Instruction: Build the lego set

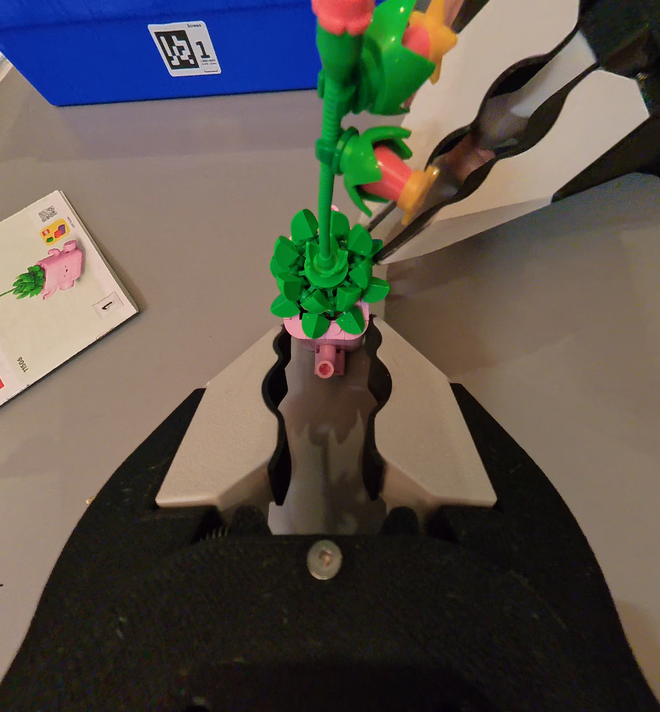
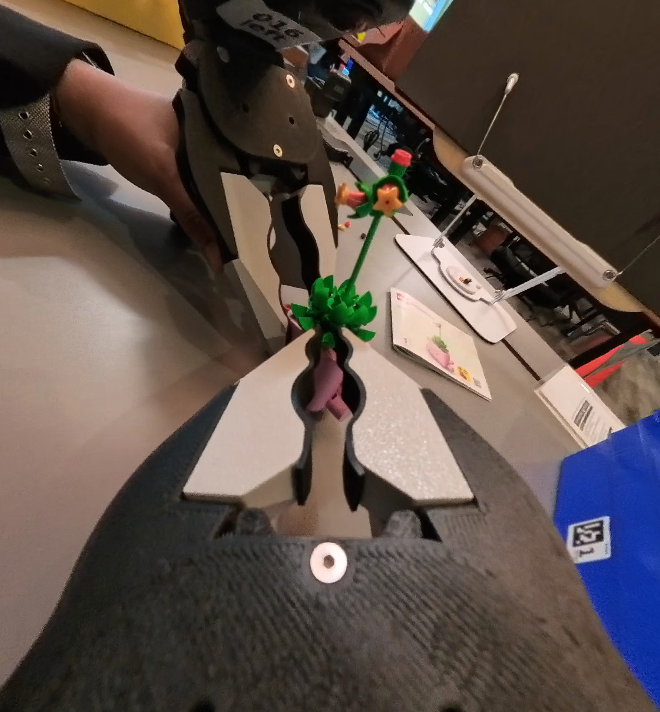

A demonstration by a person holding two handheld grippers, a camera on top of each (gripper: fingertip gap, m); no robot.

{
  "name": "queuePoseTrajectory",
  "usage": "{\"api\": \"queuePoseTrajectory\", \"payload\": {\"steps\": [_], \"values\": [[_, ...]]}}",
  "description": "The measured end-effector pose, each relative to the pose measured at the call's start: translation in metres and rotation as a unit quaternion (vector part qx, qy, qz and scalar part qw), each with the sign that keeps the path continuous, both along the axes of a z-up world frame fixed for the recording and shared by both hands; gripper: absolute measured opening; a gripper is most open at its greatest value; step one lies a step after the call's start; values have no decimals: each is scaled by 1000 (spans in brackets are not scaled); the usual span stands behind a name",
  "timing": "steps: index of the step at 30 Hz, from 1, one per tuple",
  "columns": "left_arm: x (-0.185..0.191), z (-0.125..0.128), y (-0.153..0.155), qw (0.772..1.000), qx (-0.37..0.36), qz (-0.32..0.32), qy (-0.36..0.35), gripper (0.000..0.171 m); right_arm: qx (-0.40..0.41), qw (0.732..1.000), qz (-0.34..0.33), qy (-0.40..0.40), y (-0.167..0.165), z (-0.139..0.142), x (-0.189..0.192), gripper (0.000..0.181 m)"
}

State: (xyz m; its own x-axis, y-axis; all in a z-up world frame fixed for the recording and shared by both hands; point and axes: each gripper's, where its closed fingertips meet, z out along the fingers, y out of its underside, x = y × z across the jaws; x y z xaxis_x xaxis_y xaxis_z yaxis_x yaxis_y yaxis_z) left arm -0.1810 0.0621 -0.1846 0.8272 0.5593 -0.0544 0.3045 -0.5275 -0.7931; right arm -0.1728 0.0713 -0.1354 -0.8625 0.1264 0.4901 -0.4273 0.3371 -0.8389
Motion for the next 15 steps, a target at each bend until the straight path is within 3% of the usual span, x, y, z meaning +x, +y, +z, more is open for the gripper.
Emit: {"api": "queuePoseTrajectory", "payload": {"steps": [15], "values": [[0, 0, 0, 1000, -1, 0, 0, 40, -4, 1000, 5, -22, 1, 0, -1, 2]]}}
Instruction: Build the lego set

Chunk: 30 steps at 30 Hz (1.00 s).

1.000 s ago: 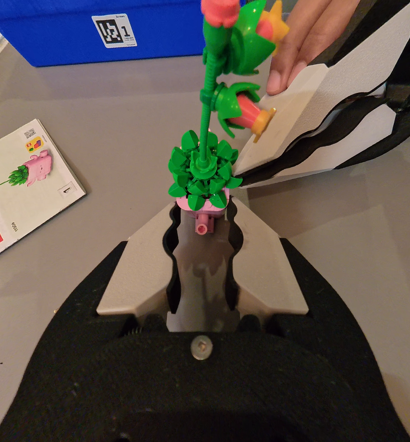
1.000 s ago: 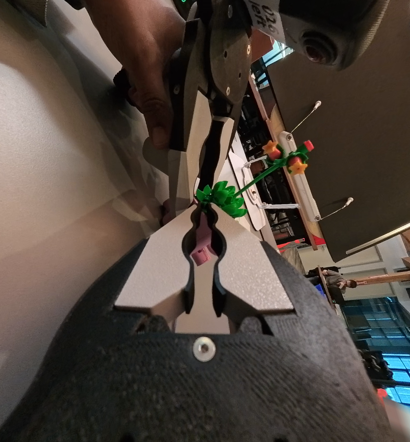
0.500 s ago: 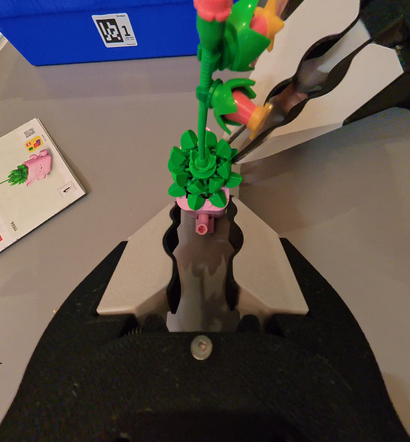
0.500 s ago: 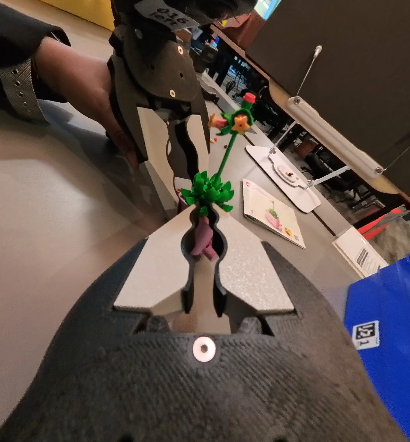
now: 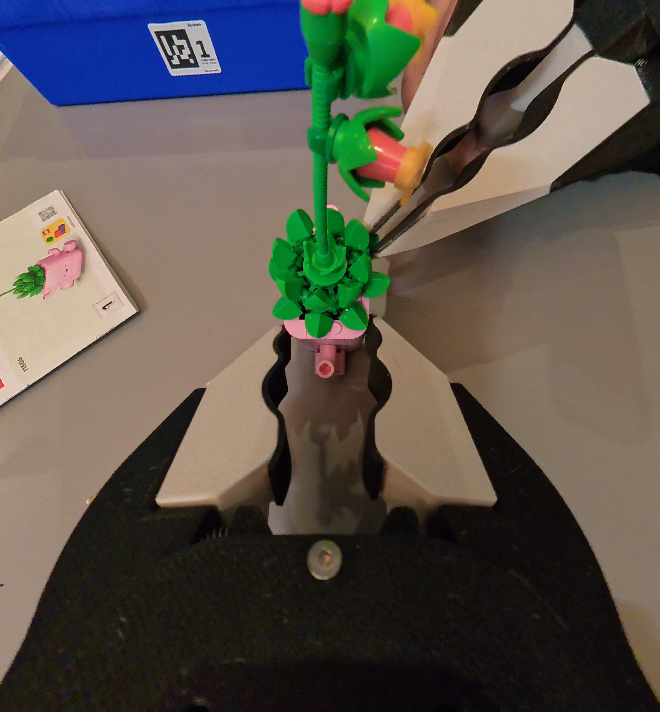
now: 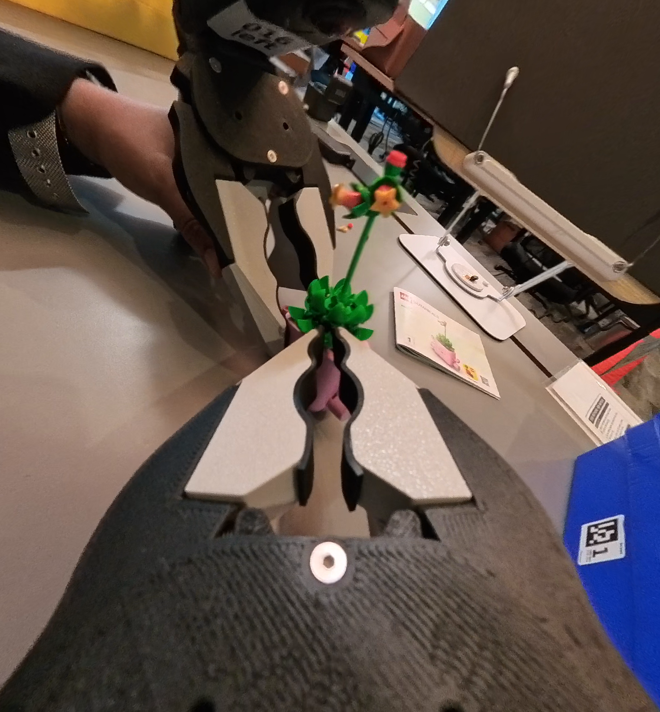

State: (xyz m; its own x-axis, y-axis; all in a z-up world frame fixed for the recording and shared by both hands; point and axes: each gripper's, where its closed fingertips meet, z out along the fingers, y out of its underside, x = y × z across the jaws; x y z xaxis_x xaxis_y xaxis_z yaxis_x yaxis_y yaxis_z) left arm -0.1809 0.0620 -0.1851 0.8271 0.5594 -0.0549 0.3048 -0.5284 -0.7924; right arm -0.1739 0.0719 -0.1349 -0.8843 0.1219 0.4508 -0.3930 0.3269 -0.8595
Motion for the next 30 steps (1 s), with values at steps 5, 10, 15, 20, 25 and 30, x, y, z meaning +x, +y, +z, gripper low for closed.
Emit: {"api": "queuePoseTrajectory", "payload": {"steps": [5, 10, 15, 20, 25, 30], "values": [[0, 0, 0, 1000, 0, -1, 0, 40, -93, 992, -7, -86, 14, 26, -14, 4], [1, 0, 1, 1000, -2, -5, 1, 40, -114, 980, -8, -164, 18, 29, -22, 4], [4, 1, 4, 1000, -1, -19, 10, 37, -94, 975, -10, -202, 13, 22, -20, 5], [10, 2, 9, 998, -17, -50, 43, 36, -104, 969, 1, -225, 15, 25, -19, 6], [12, 2, 10, 997, -23, -59, 53, 36, -89, 966, 17, -242, 12, 21, -13, 7], [11, 3, 11, 996, -30, -60, 64, 36, -77, 947, 19, -311, 12, 15, -15, 10]]}}
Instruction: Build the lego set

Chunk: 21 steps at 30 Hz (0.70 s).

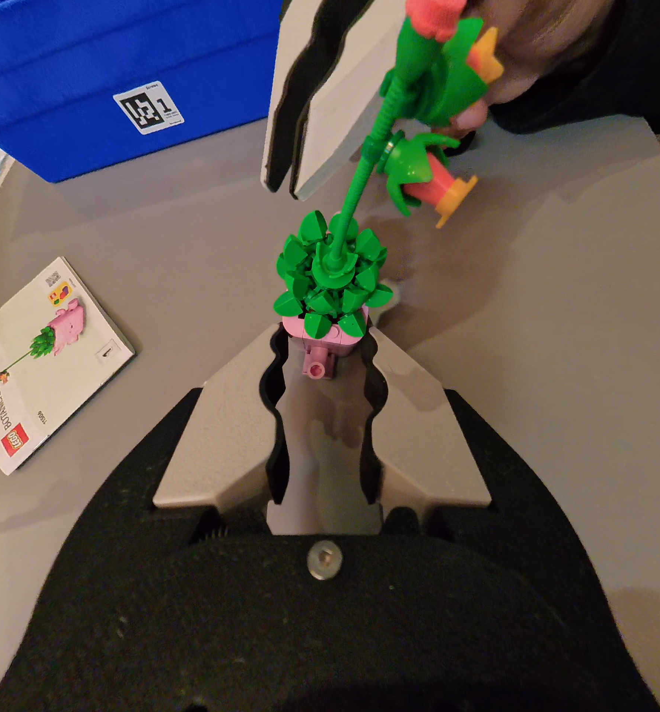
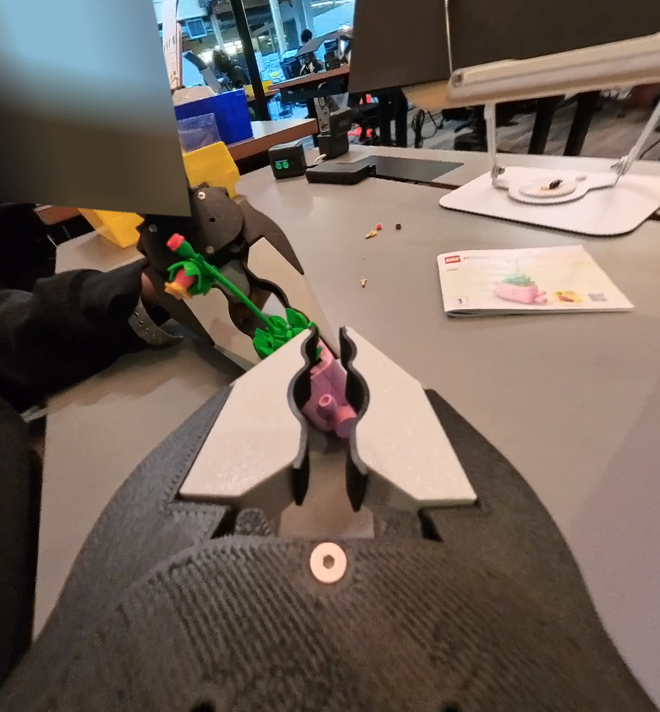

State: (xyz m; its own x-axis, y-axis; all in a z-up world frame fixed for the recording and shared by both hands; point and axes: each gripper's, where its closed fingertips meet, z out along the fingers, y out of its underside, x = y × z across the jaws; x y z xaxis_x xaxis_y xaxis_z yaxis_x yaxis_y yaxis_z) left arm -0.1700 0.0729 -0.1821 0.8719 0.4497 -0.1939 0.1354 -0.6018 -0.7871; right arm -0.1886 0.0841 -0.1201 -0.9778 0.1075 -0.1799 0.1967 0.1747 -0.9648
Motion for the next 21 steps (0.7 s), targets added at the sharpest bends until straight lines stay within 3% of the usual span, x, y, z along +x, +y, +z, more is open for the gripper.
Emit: {"api": "queuePoseTrajectory", "payload": {"steps": [6, 12, 21], "values": [[-1, 0, 0, 1000, -8, 3, 7, 36, -19, 998, 23, -56, 4, 3, 0, 6], [-2, 1, 1, 1000, -10, 5, 10, 36, 29, 996, 43, -71, -4, -12, 4, 9], [-3, 2, 1, 1000, -18, 5, 20, 36, 30, 993, 51, -105, -5, -14, 1, 7]]}}
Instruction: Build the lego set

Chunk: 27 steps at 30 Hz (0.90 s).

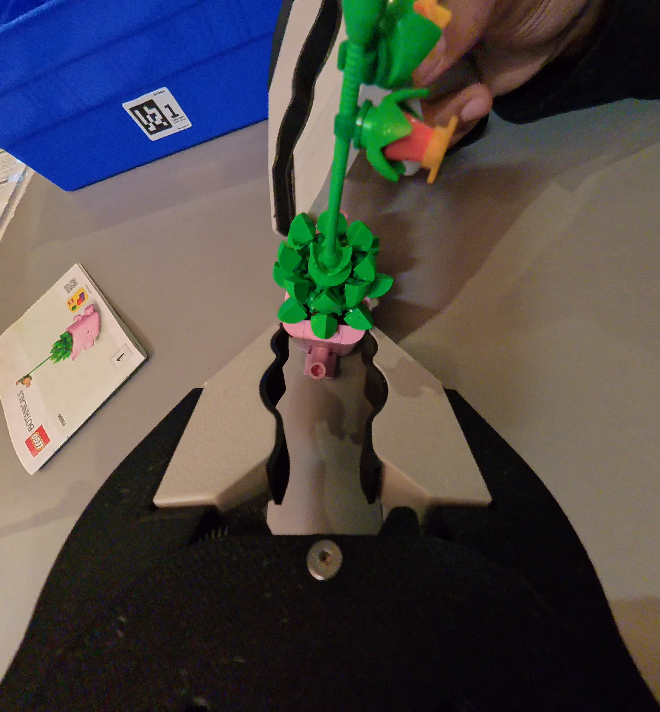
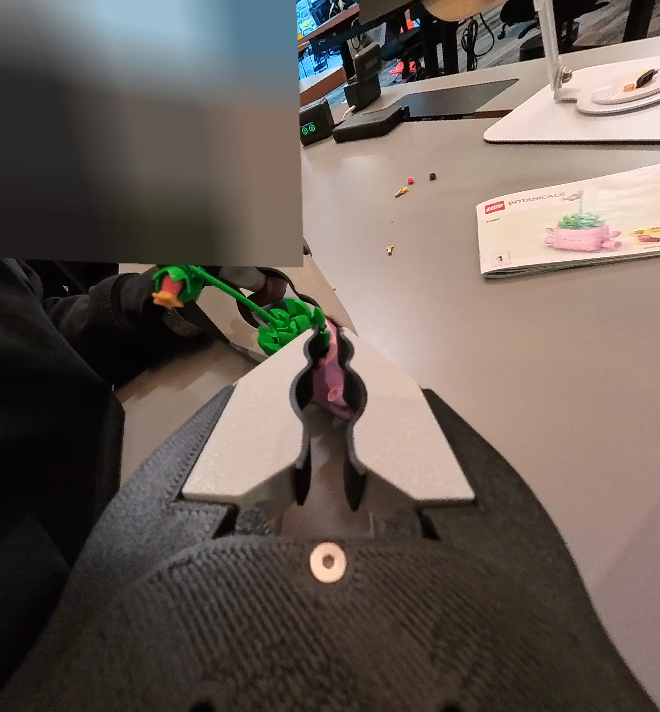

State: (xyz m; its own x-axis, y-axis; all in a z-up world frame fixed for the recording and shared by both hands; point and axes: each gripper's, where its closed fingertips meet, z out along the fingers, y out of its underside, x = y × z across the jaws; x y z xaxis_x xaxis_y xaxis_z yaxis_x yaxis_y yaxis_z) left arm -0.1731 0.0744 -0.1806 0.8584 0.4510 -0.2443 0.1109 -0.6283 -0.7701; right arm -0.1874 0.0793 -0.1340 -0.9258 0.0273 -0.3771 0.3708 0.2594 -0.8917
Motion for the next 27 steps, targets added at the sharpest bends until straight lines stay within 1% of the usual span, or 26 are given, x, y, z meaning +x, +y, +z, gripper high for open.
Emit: {"api": "queuePoseTrajectory", "payload": {"steps": [8, 21, 22, 24, 27], "values": [[-1, 1, 1, 1000, -1, 3, 4, 36, -2, 1000, -1, -21, 1, 0, -1, 3], [-2, 3, 2, 1000, -1, 3, 9, 36, -5, 998, -9, -58, 2, -1, -4, 2], [-2, 2, 3, 1000, -1, 2, 9, 36, -9, 998, -9, -62, 3, 0, -5, 2], [-3, 1, 2, 1000, -5, 4, 10, 36, -34, 996, -10, -80, 5, 6, -9, 10], [-3, 1, 2, 1000, -2, 3, 10, 35, -73, 992, -9, -100, 8, 16, -15, 12]]}}
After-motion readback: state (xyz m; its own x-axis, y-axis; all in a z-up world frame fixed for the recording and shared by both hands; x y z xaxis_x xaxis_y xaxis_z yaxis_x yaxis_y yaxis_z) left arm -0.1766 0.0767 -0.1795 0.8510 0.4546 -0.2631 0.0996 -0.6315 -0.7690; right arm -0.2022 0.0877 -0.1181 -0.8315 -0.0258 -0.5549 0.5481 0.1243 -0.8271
